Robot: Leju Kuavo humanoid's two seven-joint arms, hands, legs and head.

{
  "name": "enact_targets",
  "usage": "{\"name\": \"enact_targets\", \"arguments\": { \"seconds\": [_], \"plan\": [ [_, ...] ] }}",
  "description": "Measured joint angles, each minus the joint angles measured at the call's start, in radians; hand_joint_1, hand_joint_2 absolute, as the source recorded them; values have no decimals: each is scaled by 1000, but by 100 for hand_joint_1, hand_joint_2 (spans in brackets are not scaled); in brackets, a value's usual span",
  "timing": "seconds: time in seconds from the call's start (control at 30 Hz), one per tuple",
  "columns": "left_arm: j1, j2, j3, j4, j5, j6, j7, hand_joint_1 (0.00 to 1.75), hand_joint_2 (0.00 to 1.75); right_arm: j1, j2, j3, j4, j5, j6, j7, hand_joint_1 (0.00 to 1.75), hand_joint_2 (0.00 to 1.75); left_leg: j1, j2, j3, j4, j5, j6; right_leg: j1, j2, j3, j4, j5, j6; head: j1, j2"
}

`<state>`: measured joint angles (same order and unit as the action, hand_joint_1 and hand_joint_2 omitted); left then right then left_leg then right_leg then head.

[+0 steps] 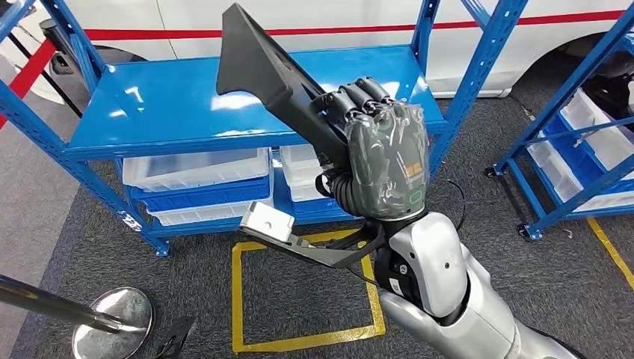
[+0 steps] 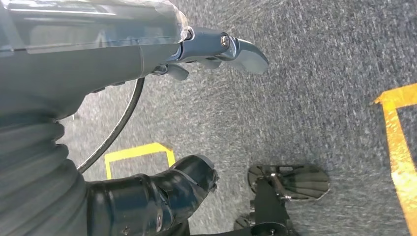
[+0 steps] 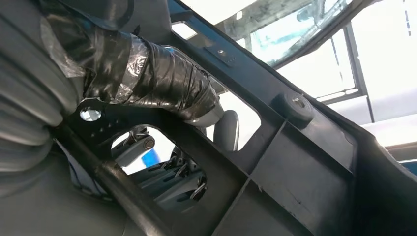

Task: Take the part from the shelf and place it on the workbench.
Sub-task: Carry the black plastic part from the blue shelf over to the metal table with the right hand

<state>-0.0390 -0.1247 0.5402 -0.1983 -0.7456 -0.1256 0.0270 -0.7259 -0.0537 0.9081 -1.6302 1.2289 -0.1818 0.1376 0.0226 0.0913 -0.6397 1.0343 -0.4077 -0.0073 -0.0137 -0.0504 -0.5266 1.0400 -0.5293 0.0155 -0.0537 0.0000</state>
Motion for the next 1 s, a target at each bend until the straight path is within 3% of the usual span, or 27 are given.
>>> {"name": "enact_targets", "arguments": {
  "seconds": [0.07, 0.1, 0.2, 0.23, 0.27, 0.3, 0.33, 0.37, 0.43, 0.47, 0.53, 0.57, 0.6, 0.7, 0.73, 0.77, 0.8, 0.83, 0.87, 0.9, 0.97, 1.0],
  "plan": [
    [1, -2, -2, 1, -13, 6, -2, 0, 175, 10, -38, -7, -19, -27, 0, -4, 175, 175, 3, -8, -10, 2, -11, -12, -2, 12, -17, -9, 23, -21, 0, 0],
    [2, -3, -4, 1, -17, 9, -3, 0, 175, 17, -67, -15, -36, -45, -1, -11, 175, 175, 5, -24, -20, 22, -42, -14, -4, 17, -26, -13, 36, -31, 0, 0],
    [8, -4, -6, 2, -19, 13, -6, 0, 175, 55, -160, -60, -90, -93, -4, -57, 175, 175, 4, -73, -53, 184, -182, -12, 0, 37, -64, -14, 71, -47, 0, 0],
    [9, -4, -6, 2, -16, 14, -6, 0, 175, 69, -187, -77, -103, -101, -4, -74, 175, 175, 3, -78, -57, 239, -200, -10, 3, 46, -79, -11, 82, -49, 0, 0],
    [10, -4, -6, 2, -13, 15, -6, 0, 175, 80, -207, -92, -112, -105, -4, -87, 175, 175, 1, -81, -49, 269, -195, -6, 7, 57, -94, -7, 92, -50, 0, 0],
    [9, -4, -6, 2, -9, 15, -6, 0, 175, 88, -223, -106, -118, -107, -3, -97, 175, 175, -2, -83, -29, 267, -172, 1, 9, 69, -110, -2, 102, -50, 0, 0],
    [9, -4, -6, 2, -4, 16, -7, 0, 175, 92, -234, -117, -124, -107, -1, -103, 175, 175, -6, -90, 8, 228, -144, 11, 12, 82, -127, 3, 113, -49, 0, 0],
    [8, -3, -6, 2, -1, 17, -8, 0, 175, 94, -241, -126, -130, -107, 2, -108, 175, 175, -10, -106, 56, 165, -130, 24, 13, 94, -141, 7, 123, -47, 0, 0],
    [6, -2, -6, 2, 5, 19, -10, 0, 175, 93, -249, -140, -142, -108, 11, -114, 175, 175, -17, -137, 145, 30, -136, 38, 13, 116, -162, 10, 146, -39, 0, 0],
    [5, -1, -6, 2, 7, 21, -11, 0, 175, 91, -251, -144, -147, -111, 18, -116, 175, 175, -19, -145, 167, -10, -144, 40, 11, 124, -167, 7, 159, -33, 0, 0],
    [3, -4, -6, 2, 11, 24, -14, 0, 175, 86, -254, -149, -152, -118, 35, -118, 175, 175, -19, -134, 167, -34, -130, 39, 8, 140, -174, -7, 186, -19, 0, 0],
    [2, -6, -5, 2, 12, 25, -15, 0, 175, 82, -256, -150, -154, -122, 43, -118, 175, 175, -16, -124, 159, -41, -115, 42, 9, 135, -180, -7, 181, -13, 1, 0],
    [0, -8, -5, 2, 13, 25, -16, 0, 175, 76, -259, -152, -155, -125, 50, -118, 175, 175, -14, -111, 149, -46, -99, 48, 10, 121, -189, 7, 156, -8, 2, 0],
    [-1, -9, 0, 3, 14, 25, -16, 0, 175, 60, -263, -154, -157, -134, 63, -118, 175, 175, -13, -75, 102, -46, -60, 60, 1, 65, -224, 158, 5, 10, 6, 0],
    [-1, -9, 2, 3, 14, 25, -16, 0, 175, 57, -263, -154, -157, -136, 65, -118, 175, 175, -13, -63, 84, -42, -50, 58, -4, 59, -231, 221, -18, 16, 7, 0],
    [-1, -9, 4, 3, 14, 23, -16, 0, 175, 55, -264, -154, -157, -138, 68, -118, 175, 175, -13, -51, 65, -36, -39, 56, -10, 57, -229, 267, -13, 23, 7, 0],
    [-2, -9, 4, 3, 14, 21, -17, 0, 175, 53, -265, -155, -157, -139, 70, -118, 175, 175, -12, -39, 45, -29, -30, 52, -16, 54, -214, 285, 12, 29, 7, 0],
    [-3, -9, 5, 3, 14, 20, -17, 0, 175, 50, -265, -155, -157, -140, 71, -118, 175, 175, -11, -28, 26, -21, -21, 48, -21, 49, -183, 270, 44, 34, 7, 0],
    [-4, -10, 5, 2, 15, 18, -17, 0, 175, 46, -265, -155, -157, -141, 72, -118, 175, 175, -11, -19, 9, -12, -14, 42, -25, 37, -134, 221, 59, 38, 7, 0],
    [-5, -10, 5, 2, 15, 18, -17, 0, 175, 42, -265, -156, -157, -142, 73, -118, 175, 175, -11, -12, -4, -5, -7, 36, -23, 22, -75, 146, 47, 39, 6, 0],
    [-6, -10, 6, 2, 15, 17, -18, 0, 175, 34, -265, -159, -158, -142, 73, -118, 175, 175, -12, 1, -16, -1, 10, 21, -13, 0, 3, 23, 4, 23, 5, 0],
    [-6, -10, 6, 2, 15, 17, -18, 0, 175, 32, -265, -160, -159, -143, 74, -118, 175, 175, -10, 7, -18, -5, 22, 14, -5, 0, 12, -6, -4, 11, 5, 0]
  ]
}}
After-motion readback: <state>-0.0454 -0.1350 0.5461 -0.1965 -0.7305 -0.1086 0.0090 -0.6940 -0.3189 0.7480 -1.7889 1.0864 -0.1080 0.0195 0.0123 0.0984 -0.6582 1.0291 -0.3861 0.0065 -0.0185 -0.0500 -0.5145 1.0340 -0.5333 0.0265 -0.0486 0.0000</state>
